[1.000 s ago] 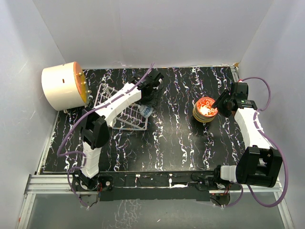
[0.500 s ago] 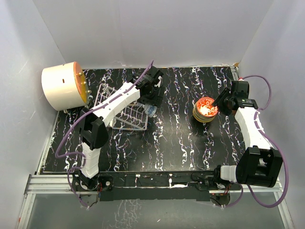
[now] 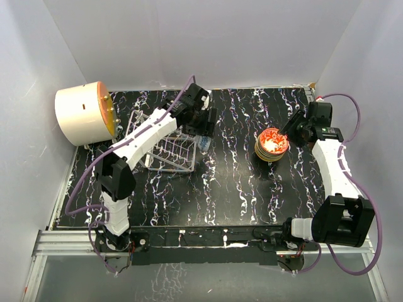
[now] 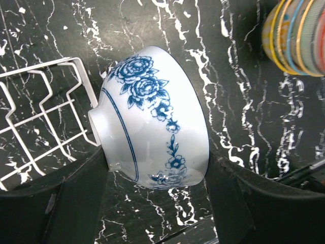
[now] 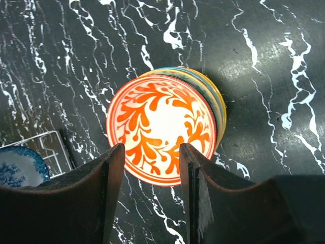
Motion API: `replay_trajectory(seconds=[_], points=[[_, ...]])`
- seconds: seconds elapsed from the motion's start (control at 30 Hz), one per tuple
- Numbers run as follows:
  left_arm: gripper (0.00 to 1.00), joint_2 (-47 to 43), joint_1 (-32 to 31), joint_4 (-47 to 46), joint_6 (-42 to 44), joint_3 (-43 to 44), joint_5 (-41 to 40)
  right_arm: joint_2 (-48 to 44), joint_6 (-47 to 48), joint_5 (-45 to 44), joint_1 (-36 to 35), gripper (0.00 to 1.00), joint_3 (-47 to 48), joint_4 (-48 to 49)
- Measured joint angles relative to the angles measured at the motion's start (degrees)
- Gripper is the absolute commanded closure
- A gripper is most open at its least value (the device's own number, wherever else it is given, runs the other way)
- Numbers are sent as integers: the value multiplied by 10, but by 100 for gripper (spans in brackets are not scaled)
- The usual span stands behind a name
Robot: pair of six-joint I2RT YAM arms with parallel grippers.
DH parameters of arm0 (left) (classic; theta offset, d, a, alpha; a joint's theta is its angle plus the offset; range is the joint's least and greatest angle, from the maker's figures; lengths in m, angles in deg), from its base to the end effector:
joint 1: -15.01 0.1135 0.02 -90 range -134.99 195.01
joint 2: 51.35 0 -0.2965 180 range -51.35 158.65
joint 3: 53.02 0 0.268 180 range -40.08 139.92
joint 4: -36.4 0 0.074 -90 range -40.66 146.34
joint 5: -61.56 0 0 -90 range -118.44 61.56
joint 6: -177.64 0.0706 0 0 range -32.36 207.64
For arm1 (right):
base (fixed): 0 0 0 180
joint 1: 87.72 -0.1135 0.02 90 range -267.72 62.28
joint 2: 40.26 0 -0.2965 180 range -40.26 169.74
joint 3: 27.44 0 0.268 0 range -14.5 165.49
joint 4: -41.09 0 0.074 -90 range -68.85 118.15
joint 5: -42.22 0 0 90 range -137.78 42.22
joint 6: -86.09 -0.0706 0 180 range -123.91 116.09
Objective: Unload the bowls from the dish rack
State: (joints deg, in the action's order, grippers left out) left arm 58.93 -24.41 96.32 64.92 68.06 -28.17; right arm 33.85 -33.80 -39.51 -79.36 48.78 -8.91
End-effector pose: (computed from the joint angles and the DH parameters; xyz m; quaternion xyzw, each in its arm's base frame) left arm 0.3711 -0.3055 0.3325 0.1369 0.9270 -0.1821 0.2980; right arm 0.3014 -0.0340 0.3018 0.2805 0.8879 0.1330 0.3395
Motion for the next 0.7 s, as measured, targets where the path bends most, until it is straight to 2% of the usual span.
replay_trajectory(seconds=[0.37,0.7], points=[[60,-14,56,-68,-53,-13,119,4,-4,71,-10,49,37,11],[61,-31,76,-141,-111,-40,236,20,-16,105,-69,48,48,41]])
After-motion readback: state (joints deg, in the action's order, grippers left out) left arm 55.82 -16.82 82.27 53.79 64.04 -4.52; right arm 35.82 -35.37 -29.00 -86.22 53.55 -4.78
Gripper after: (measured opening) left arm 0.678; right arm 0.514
